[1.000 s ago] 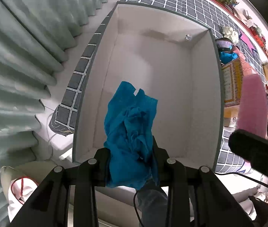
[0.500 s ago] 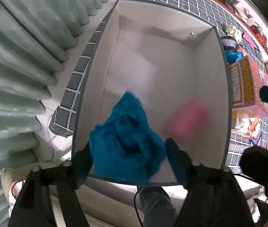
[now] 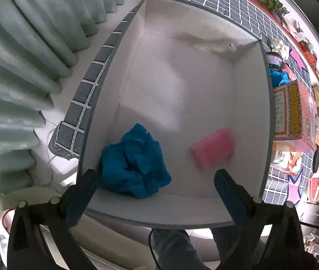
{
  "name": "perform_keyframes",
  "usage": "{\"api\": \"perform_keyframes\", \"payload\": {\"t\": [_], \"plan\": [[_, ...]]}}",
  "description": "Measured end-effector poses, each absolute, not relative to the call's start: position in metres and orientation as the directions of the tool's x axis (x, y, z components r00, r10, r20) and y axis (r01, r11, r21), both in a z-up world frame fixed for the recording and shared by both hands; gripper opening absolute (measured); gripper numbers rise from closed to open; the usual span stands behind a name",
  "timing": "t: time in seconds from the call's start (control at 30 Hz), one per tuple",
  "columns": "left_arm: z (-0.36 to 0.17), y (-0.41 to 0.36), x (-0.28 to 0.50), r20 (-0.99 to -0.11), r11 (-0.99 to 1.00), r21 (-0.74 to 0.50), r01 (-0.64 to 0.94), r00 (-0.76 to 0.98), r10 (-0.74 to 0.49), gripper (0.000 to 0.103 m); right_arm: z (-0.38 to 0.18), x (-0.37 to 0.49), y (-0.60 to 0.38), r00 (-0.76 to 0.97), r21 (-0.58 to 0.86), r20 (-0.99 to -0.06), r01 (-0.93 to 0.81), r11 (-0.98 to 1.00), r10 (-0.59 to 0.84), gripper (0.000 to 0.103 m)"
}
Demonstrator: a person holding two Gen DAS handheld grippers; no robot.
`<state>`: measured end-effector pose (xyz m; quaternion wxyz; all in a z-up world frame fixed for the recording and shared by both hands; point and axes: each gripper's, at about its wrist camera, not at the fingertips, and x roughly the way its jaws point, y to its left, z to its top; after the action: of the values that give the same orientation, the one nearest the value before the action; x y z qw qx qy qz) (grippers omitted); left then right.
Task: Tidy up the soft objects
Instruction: 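Move both tools back over the pile of soft items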
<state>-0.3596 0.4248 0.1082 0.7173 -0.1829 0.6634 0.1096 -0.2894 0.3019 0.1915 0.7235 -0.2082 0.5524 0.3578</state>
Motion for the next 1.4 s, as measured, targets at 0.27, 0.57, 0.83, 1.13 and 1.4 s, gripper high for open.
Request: {"api": "perform_keyframes", "payload": {"t": [0.27,0.57,0.83,1.13,1.4], "plan": [[0.086,0.426,-0.350,-0.995,0.933,-0.095,-0.346,0.050,-0.083,0.103,0.199,-0.284,0.290,0.162,0.089,-0.945,-0.711,0.698,0.285,0.102],[0.084,0.443,-0.348,-0.997,0.934,-0.072,-0.350,0.042,-0.061,0.103,0.206,-0.280,0.276,0.186,0.084,-0.941,-0.678,0.730,0.282,0.102],[0.139,0.422,-0.340,-0.985,0.947,-0.138,-0.289,0.137,-0.102,0.103,0.220,-0.270,0.252,0.222,0.092,-0.932,-0.623,0.777,0.288,0.102],[0.201,0.385,-0.294,-0.962,0.961,-0.188,-0.204,0.233,-0.139,0.103,0.229,-0.241,0.196,0.259,0.102,-0.924,-0.541,0.835,0.281,0.102],[0.222,0.331,-0.240,-0.958,0.967,-0.205,-0.150,0.233,-0.167,0.103,0.218,-0.196,0.120,0.257,0.133,-0.929,-0.443,0.887,0.267,0.102]]}}
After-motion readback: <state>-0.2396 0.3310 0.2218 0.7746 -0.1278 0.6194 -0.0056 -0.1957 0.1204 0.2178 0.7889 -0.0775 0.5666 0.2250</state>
